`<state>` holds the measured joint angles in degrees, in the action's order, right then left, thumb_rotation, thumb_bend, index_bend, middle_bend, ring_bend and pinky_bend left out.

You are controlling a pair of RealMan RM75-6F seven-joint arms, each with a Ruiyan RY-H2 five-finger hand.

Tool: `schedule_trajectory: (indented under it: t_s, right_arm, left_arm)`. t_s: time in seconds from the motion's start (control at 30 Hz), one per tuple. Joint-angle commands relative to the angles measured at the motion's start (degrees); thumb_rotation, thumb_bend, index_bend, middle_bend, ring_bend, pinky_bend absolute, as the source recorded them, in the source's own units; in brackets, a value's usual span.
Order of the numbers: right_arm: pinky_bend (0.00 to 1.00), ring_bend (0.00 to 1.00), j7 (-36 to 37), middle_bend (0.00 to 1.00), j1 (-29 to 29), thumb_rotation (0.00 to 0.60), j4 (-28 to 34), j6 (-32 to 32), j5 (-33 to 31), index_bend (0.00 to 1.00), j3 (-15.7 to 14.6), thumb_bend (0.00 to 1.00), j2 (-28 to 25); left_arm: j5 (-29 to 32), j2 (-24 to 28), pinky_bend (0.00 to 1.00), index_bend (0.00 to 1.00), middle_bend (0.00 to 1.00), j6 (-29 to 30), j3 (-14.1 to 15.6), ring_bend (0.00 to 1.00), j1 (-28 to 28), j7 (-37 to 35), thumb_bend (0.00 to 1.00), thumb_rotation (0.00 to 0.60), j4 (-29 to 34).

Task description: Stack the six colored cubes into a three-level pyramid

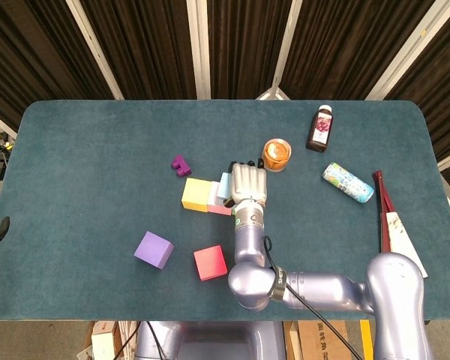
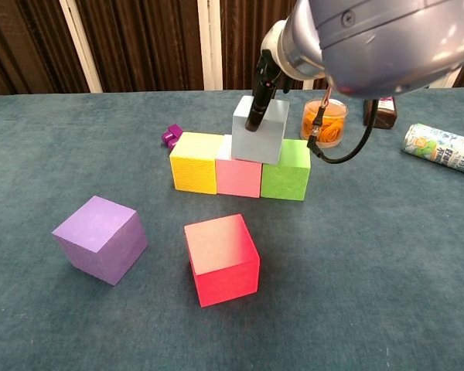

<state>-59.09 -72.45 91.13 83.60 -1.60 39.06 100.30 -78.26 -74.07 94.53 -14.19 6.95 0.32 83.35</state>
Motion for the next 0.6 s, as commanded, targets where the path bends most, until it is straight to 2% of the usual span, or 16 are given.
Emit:
schedule_trajectory:
  t_s: [0.03, 0.6]
  right_arm:
    - [0.0, 0.19, 0.2, 0.37, 0.19, 0.6, 0.13, -0.45, 0.09, 0.31, 0.03, 0.2, -0.14]
    - [0.0, 0.2, 0.36, 0.38, 0.98, 0.6, 0.13, -1.68, -0.44, 0.31, -0.71, 0.2, -0.52]
  left_arm:
    - [0.03, -0.04, 0.0, 0.07, 0.02, 0.03, -0.03, 0.0, -0.01, -0.05, 0.33, 0.6, 0.02]
    - [0.17, -0.27, 0.0, 0.07, 0.02, 0.16, -0.17, 0.0, -0.04, -0.01, 0.33, 0.6, 0.17]
